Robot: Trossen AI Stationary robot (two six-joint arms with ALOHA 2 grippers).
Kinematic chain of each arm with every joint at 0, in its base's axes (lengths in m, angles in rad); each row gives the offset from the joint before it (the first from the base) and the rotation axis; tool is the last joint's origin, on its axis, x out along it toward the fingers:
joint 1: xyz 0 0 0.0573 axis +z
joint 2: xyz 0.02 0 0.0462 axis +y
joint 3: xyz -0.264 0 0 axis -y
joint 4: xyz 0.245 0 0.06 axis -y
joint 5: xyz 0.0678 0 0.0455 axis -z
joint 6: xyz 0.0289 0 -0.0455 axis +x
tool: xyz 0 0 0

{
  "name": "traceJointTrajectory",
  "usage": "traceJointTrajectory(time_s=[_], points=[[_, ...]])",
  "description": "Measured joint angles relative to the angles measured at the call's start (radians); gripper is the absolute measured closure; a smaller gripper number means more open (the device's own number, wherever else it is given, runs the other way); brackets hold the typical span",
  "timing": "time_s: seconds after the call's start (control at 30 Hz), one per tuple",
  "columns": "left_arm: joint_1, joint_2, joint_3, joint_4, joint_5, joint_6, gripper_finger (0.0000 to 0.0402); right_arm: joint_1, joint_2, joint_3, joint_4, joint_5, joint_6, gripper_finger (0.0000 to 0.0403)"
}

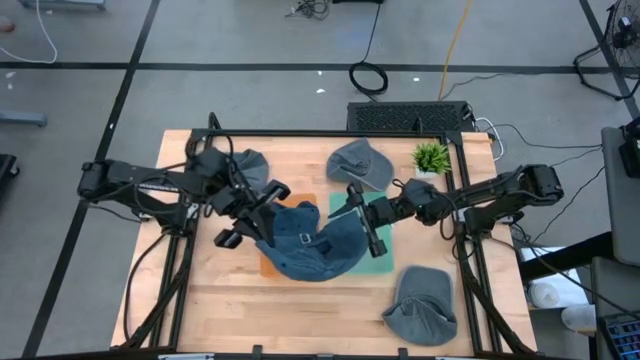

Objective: Pick & Place hat
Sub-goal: Put the blue cap into the orange bin

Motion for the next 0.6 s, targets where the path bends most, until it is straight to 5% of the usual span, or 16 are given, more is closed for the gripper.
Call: traceJointTrajectory(time_s=[0.37,0.6], points=[[0.051,0.025,0.019,-0.004,-0.019,0.002,0.0387,0.055,0.0,0.0,0.017,0.0,-0.002,0.0156],[0.051,0.024,0.019,-0.01,-0.028,0.002,0.0387,0.056,0.0,0.0,0.016,0.0,-0.001,0.0241]])
